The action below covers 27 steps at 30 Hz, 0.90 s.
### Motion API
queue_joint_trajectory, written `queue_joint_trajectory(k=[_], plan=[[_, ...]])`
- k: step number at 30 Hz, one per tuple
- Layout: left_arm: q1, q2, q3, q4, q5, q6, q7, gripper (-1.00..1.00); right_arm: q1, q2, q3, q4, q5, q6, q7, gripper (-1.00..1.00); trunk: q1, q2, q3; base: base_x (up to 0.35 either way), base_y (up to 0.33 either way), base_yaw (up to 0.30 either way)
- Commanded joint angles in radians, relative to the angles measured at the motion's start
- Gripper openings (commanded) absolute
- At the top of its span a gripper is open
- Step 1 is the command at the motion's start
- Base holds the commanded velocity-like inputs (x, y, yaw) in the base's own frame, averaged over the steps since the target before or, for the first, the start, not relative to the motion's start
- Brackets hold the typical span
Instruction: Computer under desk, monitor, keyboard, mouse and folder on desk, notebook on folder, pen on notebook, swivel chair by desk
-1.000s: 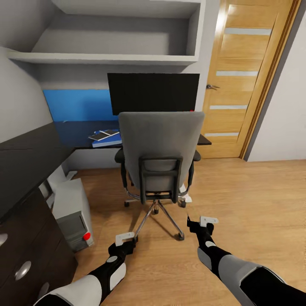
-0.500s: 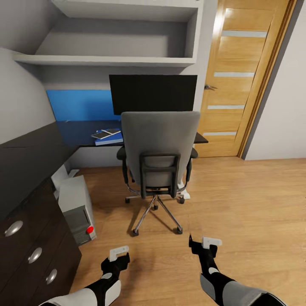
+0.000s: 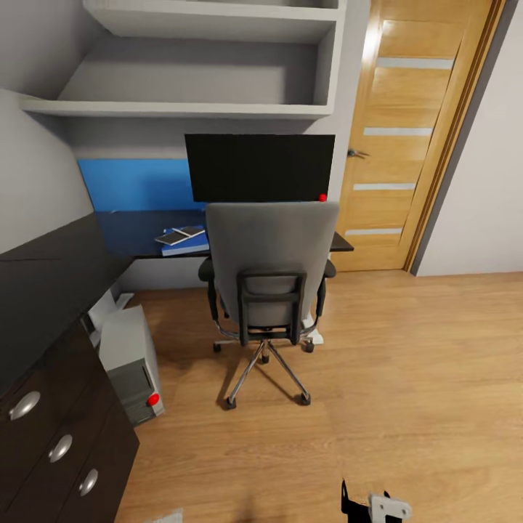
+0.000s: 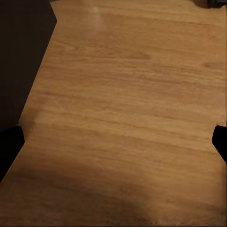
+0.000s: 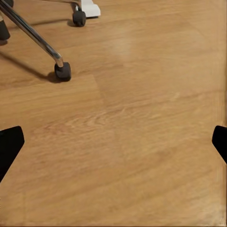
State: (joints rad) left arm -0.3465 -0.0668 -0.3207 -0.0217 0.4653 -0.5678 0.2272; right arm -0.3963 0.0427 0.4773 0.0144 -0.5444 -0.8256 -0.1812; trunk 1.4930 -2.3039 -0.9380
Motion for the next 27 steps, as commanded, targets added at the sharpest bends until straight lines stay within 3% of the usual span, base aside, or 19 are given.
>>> queue_joint_trajectory(k=[1,3,4,11,20,27], plan=[[0.006,0.001,-0.01,0.0,0.003,-0.002,0.007,1.0,0.002,0.001,0.009,0.003,-0.003,-0.004,-0.006,1.0,-0.004,0.007,0.002,0.0,0.0,0.0],[0.018,0.003,-0.009,0.0,0.003,-0.003,0.006,1.0,0.008,0.001,0.009,0.004,-0.003,-0.012,-0.007,1.0,-0.012,0.021,0.009,0.0,0.0,0.0],[0.041,0.006,-0.01,0.0,0.003,-0.004,0.006,1.0,0.023,0.003,0.011,0.006,-0.003,-0.07,-0.033,1.0,-0.016,0.028,0.012,0.0,0.0,0.0],[0.053,0.007,-0.01,0.0,0.002,-0.015,0.006,1.0,0.059,0.008,0.014,0.007,-0.001,-0.155,-0.094,1.0,-0.042,0.077,0.034,0.0,0.0,0.0],[0.056,0.006,-0.011,0.0,0.001,-0.018,0.007,1.0,0.067,0.013,0.016,0.008,0.0,-0.166,-0.103,1.0,-0.077,0.14,0.063,0.0,0.0,0.0],[0.056,0.006,-0.011,0.0,0.002,-0.019,0.007,1.0,0.069,0.033,0.016,0.008,0.0,-0.167,-0.109,1.0,-0.104,0.189,0.093,0.0,0.0,0.0]])
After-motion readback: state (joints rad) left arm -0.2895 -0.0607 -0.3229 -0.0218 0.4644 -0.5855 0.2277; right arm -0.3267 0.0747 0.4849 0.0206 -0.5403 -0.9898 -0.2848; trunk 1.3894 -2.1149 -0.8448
